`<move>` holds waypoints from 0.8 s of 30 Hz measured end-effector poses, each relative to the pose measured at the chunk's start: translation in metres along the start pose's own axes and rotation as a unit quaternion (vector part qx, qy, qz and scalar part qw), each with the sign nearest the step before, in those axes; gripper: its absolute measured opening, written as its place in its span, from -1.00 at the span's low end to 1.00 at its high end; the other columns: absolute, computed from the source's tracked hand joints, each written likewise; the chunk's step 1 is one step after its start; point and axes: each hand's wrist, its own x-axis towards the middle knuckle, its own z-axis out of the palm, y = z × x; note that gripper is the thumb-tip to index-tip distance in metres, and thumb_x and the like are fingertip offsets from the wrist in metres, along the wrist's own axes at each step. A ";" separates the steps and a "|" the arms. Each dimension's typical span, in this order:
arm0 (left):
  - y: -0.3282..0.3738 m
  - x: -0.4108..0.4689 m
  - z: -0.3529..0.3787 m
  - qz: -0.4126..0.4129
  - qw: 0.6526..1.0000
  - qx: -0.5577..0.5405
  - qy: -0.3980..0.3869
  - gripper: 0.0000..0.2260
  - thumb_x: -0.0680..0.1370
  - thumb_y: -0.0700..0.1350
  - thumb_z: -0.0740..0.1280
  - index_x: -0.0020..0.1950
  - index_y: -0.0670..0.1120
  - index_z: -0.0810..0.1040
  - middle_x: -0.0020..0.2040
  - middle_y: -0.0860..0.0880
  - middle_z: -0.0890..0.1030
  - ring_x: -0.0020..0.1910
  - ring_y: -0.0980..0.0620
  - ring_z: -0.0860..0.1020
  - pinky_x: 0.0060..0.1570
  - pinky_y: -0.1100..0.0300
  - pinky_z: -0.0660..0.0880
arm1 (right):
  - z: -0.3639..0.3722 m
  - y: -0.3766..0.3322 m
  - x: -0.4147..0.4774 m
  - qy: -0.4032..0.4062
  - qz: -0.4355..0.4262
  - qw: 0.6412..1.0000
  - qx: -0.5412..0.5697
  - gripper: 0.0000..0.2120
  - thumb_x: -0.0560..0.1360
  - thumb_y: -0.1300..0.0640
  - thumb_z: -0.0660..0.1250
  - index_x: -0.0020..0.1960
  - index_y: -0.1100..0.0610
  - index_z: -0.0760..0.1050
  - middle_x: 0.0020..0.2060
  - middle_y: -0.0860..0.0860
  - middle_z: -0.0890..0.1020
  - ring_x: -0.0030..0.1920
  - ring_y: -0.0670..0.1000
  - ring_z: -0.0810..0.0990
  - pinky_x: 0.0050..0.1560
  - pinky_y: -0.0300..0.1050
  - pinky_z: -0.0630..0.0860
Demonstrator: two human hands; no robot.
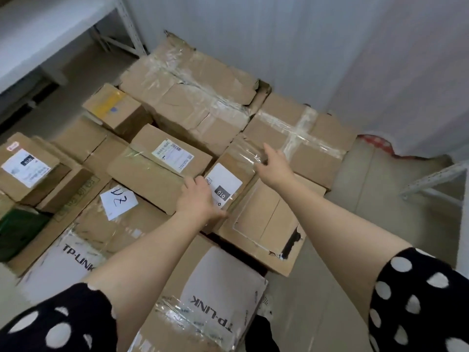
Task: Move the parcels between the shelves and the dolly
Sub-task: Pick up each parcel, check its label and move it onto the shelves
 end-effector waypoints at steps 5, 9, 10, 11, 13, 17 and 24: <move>-0.003 0.060 0.042 -0.042 0.998 -0.034 -0.009 -0.01 0.18 0.23 0.58 0.39 -0.17 0.15 0.32 -0.17 0.28 0.34 -0.16 0.34 0.18 -0.01 0.42 | 0.033 0.005 0.060 -0.001 -0.019 1.000 -0.003 -0.55 0.57 0.15 0.21 0.45 0.07 0.28 0.31 0.12 0.31 0.22 0.13 0.47 0.25 -0.10 0.37; -0.006 0.086 0.073 -0.075 0.996 -0.043 -0.006 -0.07 0.20 0.17 0.59 0.34 -0.17 0.17 0.30 -0.14 0.28 0.31 -0.12 0.35 0.13 0.02 0.43 | 0.055 0.011 0.089 -0.032 -0.018 0.999 -0.021 -0.54 0.57 0.11 0.21 0.45 0.08 0.25 0.35 0.10 0.27 0.21 0.14 0.47 0.27 -0.02 0.39; -0.006 0.092 0.079 -0.079 0.996 -0.042 -0.010 -0.08 0.20 0.17 0.59 0.34 -0.17 0.17 0.29 -0.14 0.28 0.31 -0.12 0.34 0.12 0.02 0.44 | 0.059 0.014 0.094 -0.038 -0.013 0.999 -0.024 -0.54 0.57 0.10 0.20 0.45 0.08 0.24 0.36 0.09 0.26 0.21 0.14 0.47 0.27 -0.01 0.39; -0.006 0.097 0.086 -0.082 0.996 -0.042 -0.017 -0.07 0.21 0.17 0.59 0.35 -0.16 0.16 0.29 -0.14 0.28 0.30 -0.12 0.34 0.12 0.02 0.44 | 0.064 0.018 0.099 -0.045 -0.009 0.998 -0.031 -0.55 0.58 0.10 0.20 0.44 0.09 0.24 0.37 0.09 0.25 0.22 0.15 0.46 0.27 0.00 0.39; -0.006 0.106 0.097 -0.081 0.995 -0.042 -0.037 -0.03 0.21 0.18 0.59 0.39 -0.16 0.12 0.30 -0.14 0.27 0.31 -0.12 0.33 0.12 0.02 0.44 | 0.074 0.026 0.109 -0.058 -0.004 0.996 -0.067 -0.56 0.59 0.11 0.16 0.44 0.13 0.22 0.38 0.11 0.24 0.27 0.16 0.42 0.24 -0.01 0.38; -0.010 0.121 0.116 -0.081 0.993 -0.035 -0.078 0.06 0.25 0.18 0.57 0.48 -0.18 0.01 0.35 -0.14 0.22 0.35 -0.12 0.27 0.14 0.02 0.43 | 0.096 0.041 0.125 -0.070 -0.014 0.981 -0.183 -0.62 0.61 0.07 0.10 0.39 0.15 0.24 0.30 0.16 0.36 0.30 0.18 0.32 0.20 0.02 0.35; -0.028 0.156 0.143 -0.045 0.987 -0.060 -0.143 -0.17 0.47 0.11 0.41 0.54 -0.14 0.01 0.41 -0.21 0.21 0.39 -0.17 0.30 0.26 -0.01 0.37 | 0.125 0.061 0.146 -0.111 -0.055 0.908 -0.399 -0.60 0.61 -0.02 -0.05 0.42 -0.12 0.25 0.20 0.18 0.46 0.36 0.21 0.24 0.43 0.28 -0.32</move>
